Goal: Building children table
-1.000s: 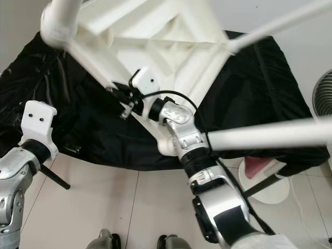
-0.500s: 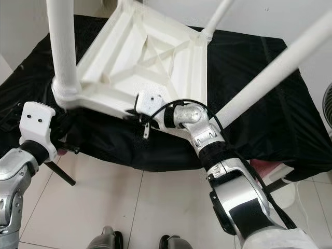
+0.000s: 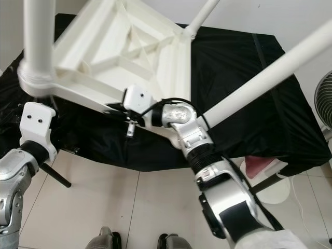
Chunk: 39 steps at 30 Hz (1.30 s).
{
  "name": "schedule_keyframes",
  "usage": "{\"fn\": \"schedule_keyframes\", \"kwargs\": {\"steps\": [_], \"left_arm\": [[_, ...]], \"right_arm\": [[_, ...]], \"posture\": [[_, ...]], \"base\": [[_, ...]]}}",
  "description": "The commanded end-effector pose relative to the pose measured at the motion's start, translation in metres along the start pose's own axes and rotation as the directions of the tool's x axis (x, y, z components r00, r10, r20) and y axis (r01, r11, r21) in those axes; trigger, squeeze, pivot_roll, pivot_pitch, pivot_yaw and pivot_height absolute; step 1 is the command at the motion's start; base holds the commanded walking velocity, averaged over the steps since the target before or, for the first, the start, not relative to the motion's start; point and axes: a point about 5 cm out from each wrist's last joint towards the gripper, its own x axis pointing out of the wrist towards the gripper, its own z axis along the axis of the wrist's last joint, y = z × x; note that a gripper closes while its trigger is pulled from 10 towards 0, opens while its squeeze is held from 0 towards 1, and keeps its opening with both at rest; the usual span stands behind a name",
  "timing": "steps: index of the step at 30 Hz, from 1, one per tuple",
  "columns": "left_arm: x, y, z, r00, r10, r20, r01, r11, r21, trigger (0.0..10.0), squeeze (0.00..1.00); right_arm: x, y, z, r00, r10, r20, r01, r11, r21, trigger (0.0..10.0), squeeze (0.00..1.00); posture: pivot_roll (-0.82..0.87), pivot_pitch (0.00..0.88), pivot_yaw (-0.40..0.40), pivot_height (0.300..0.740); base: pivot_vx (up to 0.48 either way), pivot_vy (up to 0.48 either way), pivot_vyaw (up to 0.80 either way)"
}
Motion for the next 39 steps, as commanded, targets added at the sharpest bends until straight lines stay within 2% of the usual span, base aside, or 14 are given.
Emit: {"fn": "schedule_keyframes", "kwargs": {"steps": [1,6,8,11,19,21,26,27,28,29,31,32,33,39], "left_arm": [[-0.004,0.005,-0.004,0.996,0.082,-0.022,-0.082,0.997,-0.002,10.0,0.0],[-0.004,0.005,-0.004,0.996,0.086,-0.023,-0.086,0.996,-0.001,10.0,0.0],[-0.007,0.007,-0.003,0.995,0.096,-0.025,-0.096,0.995,0.003,10.0,0.0],[-0.007,0.007,-0.003,0.995,0.096,-0.025,-0.096,0.995,0.003,10.0,0.0],[-0.008,0.006,-0.004,0.995,0.092,-0.031,-0.092,0.996,0.009,10.0,0.0],[-0.007,0.006,-0.004,0.995,0.09,-0.032,-0.09,0.996,0.009,10.0,0.0],[-0.007,0.006,-0.004,0.995,0.09,-0.032,-0.089,0.996,0.011,10.0,0.0],[-0.007,0.006,-0.004,0.995,0.089,-0.032,-0.089,0.996,0.012,10.0,0.0],[-0.007,0.006,-0.004,0.995,0.089,-0.032,-0.089,0.996,0.012,10.0,0.0],[-0.007,0.006,-0.004,0.996,0.089,-0.032,-0.089,0.996,0.013,10.0,0.0],[-0.007,0.006,-0.004,0.996,0.089,-0.032,-0.089,0.996,0.013,10.0,0.0],[-0.007,0.006,-0.004,0.996,0.089,-0.032,-0.089,0.996,0.014,10.0,0.0],[-0.007,0.006,-0.004,0.995,0.09,-0.032,-0.089,0.996,0.014,10.0,0.0],[-0.008,0.006,-0.005,0.995,0.092,-0.036,-0.091,0.996,0.017,10.0,0.0]], "right_arm": [[0.012,-0.021,0.057,0.969,-0.025,0.245,0.081,0.972,-0.222,10.0,0.0],[0.016,-0.023,0.062,0.962,-0.028,0.273,0.091,0.971,-0.222,10.0,0.0],[0.022,-0.025,0.068,0.941,-0.051,0.334,0.113,0.979,-0.167,10.0,0.0],[0.022,-0.025,0.068,0.941,-0.051,0.334,0.113,0.979,-0.167,10.0,0.0],[0.013,-0.047,0.08,0.87,-0.235,0.434,0.266,0.964,-0.012,10.0,0.0],[0.008,-0.052,0.077,0.844,-0.306,0.441,0.306,0.949,0.075,10.0,0.0],[0.005,-0.052,0.072,0.848,-0.323,0.421,0.307,0.946,0.108,10.0,0.0],[0.006,-0.048,0.066,0.869,-0.296,0.396,0.279,0.955,0.101,10.0,0.18],[0.006,-0.048,0.066,0.869,-0.296,0.396,0.279,0.955,0.101,10.0,0.18],[0.007,-0.044,0.061,0.889,-0.266,0.373,0.25,0.964,0.092,10.0,0.32],[0.007,-0.044,0.061,0.889,-0.266,0.373,0.25,0.964,0.092,10.0,0.32],[0.007,-0.04,0.055,0.91,-0.227,0.347,0.213,0.974,0.079,10.0,0.62],[0.008,-0.037,0.052,0.924,-0.2,0.327,0.186,0.98,0.076,10.0,1.0],[0.007,-0.037,0.05,0.933,-0.173,0.314,0.153,0.984,0.088,10.0,1.0]], "posture": [[0.05,0.138,0.027,0.74],[0.05,0.138,0.027,0.74],[0.07,0.142,0.019,0.74],[0.07,0.142,0.019,0.74],[0.07,0.145,0.027,0.74],[0.07,0.143,0.027,0.74],[0.07,0.143,0.027,0.74],[0.07,0.138,0.029,0.74],[0.07,0.138,0.029,0.74],[0.07,0.138,0.029,0.74],[0.07,0.138,0.029,0.74],[0.07,0.136,0.028,0.74],[0.07,0.136,0.028,0.74],[0.07,0.135,0.026,0.74]], "base": [[0.0,0.0,0.0],[0.0,0.0,0.0],[0.0,0.0,0.0],[0.0,0.0,0.0],[0.0,0.0,0.0],[0.0,0.0,0.0],[0.0,0.0,0.0],[0.0,0.0,0.0],[0.0,0.0,0.0],[0.0,0.0,0.0],[0.0,0.0,0.0],[0.0,0.0,0.0],[0.0,0.0,0.0],[0.0,0.0,0.0]]}}
